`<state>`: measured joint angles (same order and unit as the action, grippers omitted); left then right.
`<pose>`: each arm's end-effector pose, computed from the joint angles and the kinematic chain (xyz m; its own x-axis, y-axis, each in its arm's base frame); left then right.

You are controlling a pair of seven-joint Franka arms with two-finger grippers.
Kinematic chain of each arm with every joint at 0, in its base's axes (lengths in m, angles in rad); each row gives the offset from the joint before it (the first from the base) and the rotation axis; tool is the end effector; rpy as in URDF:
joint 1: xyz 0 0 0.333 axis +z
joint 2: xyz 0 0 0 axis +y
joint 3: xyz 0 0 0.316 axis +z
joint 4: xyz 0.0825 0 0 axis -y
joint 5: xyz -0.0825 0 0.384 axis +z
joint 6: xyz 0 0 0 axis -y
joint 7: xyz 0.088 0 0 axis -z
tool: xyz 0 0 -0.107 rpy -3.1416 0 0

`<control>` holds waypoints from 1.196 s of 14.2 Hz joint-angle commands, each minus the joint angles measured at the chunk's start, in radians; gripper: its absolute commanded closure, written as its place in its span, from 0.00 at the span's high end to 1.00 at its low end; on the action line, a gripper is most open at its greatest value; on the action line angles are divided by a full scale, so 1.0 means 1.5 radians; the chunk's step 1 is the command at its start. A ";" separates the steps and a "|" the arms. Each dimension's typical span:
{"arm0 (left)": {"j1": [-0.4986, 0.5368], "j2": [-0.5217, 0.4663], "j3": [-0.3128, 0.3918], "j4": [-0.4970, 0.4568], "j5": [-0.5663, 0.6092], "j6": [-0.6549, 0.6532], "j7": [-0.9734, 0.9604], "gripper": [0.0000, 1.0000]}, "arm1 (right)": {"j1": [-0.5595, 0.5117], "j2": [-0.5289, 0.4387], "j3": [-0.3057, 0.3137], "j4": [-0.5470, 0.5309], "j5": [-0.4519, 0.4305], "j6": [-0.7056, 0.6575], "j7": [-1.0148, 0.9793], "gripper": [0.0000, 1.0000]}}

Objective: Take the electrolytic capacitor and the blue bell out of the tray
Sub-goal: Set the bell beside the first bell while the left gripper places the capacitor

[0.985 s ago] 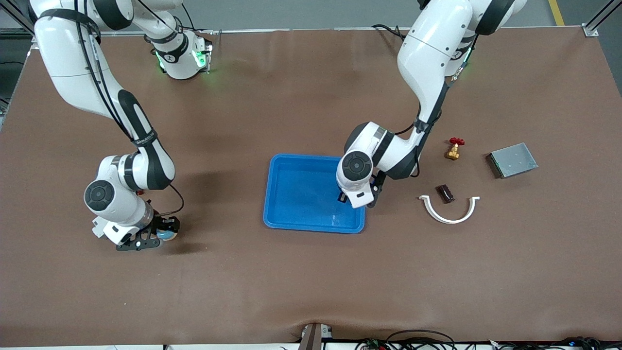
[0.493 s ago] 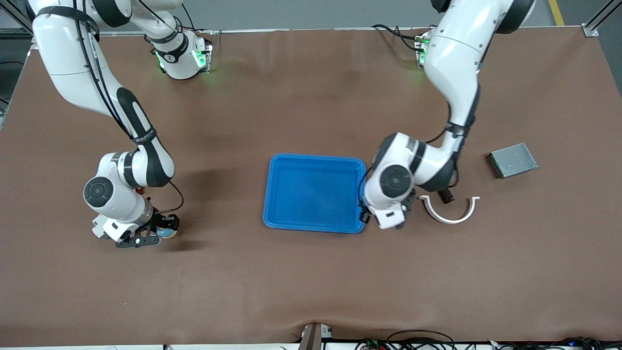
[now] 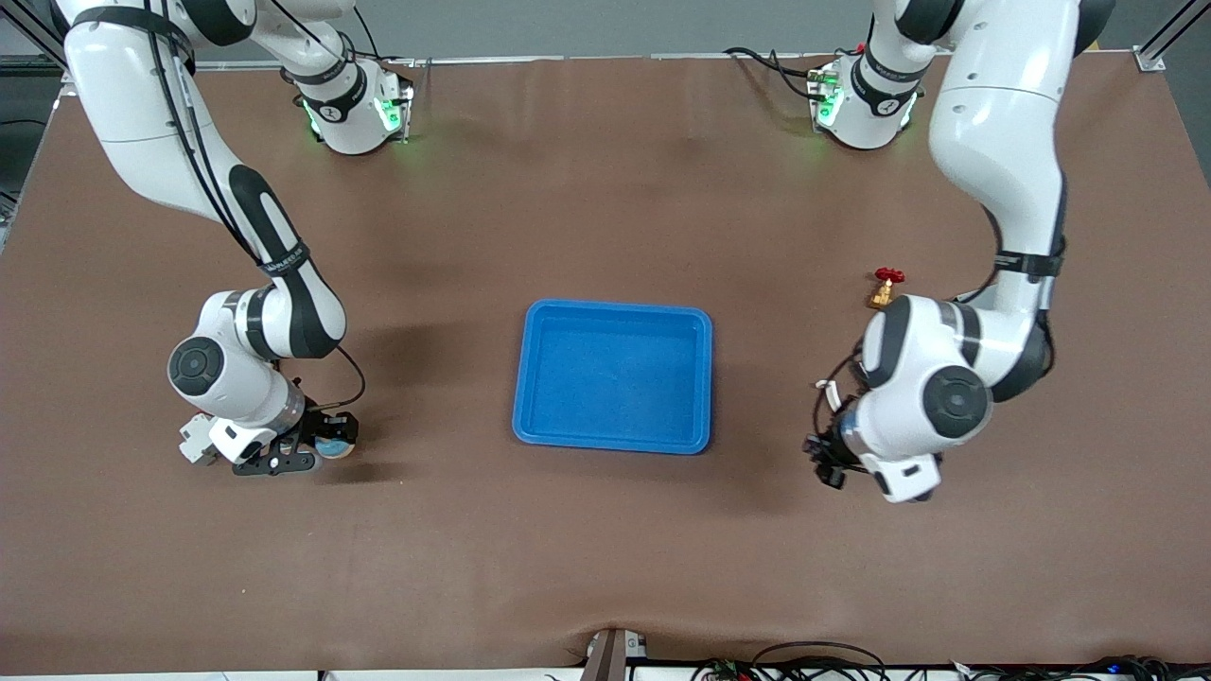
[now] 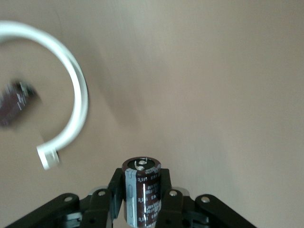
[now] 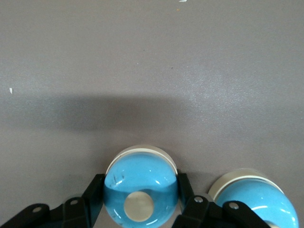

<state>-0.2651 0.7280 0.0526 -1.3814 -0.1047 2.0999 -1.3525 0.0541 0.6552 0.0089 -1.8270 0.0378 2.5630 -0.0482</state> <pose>0.7117 -0.1668 0.2806 0.3803 0.9232 -0.0556 0.9247 -0.3808 0.0028 0.6535 0.0403 0.1808 0.9937 0.0770 0.0815 0.0792 -0.9966 -0.0247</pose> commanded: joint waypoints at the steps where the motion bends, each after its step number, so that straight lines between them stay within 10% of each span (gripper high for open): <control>1: 0.016 0.000 0.020 0.000 0.015 -0.005 0.037 0.00 | 0.011 -0.013 0.010 -0.035 0.013 0.017 0.025 0.00; 17: 0.067 0.087 0.020 -0.007 0.040 0.095 0.049 0.00 | 0.054 -0.015 0.009 -0.036 0.011 0.023 0.097 0.00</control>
<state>-0.1781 0.8601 0.0850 -1.3914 -0.0604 2.2341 -1.2945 0.0966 0.6451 -0.0192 -1.8464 0.0214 2.5819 0.0534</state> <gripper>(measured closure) 0.661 0.335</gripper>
